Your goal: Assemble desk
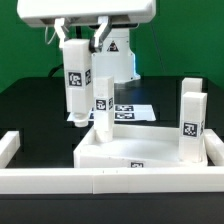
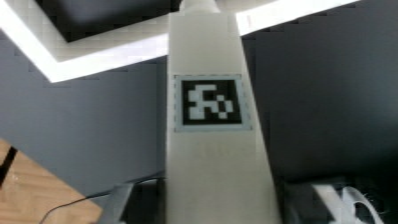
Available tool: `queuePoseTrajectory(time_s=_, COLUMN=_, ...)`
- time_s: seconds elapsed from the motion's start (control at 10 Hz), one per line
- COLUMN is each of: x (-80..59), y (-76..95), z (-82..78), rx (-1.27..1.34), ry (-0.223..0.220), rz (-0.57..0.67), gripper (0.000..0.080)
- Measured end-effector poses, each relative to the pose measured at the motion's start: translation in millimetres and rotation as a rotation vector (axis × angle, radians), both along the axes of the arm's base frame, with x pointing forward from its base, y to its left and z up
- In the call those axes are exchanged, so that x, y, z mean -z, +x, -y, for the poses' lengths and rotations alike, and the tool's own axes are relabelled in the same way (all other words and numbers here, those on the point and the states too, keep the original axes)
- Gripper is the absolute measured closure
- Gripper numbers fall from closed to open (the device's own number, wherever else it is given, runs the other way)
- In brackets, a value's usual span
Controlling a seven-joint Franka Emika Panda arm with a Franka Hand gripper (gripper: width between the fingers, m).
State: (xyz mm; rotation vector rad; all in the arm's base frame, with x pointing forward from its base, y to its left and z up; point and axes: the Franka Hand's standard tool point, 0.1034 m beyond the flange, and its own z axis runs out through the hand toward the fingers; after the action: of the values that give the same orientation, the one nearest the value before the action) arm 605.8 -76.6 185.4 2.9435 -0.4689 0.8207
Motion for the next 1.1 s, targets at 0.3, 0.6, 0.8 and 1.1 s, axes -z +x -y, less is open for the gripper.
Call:
queuePoseTrajectory(time_s=0.3, x=20.0, y=-9.2, z=-14.5, rx=0.017, ry=-0.004, rz=0.012, gripper=0.0509)
queuePoseTrajectory(time_s=0.6, x=20.0, y=-9.1, z=-13.5, rx=0.014, ry=-0.006, rz=0.010, gripper=0.0509)
queuePoseTrajectory(time_s=0.8, x=23.9, y=-6.6, z=-10.4, rx=0.021, ry=-0.069, rz=0.125, gripper=0.0509)
queuePoseTrajectory(time_s=1.1, x=33.0, y=-12.2, z=-8.6, rx=0.020, ry=-0.079, rz=0.114, gripper=0.0509)
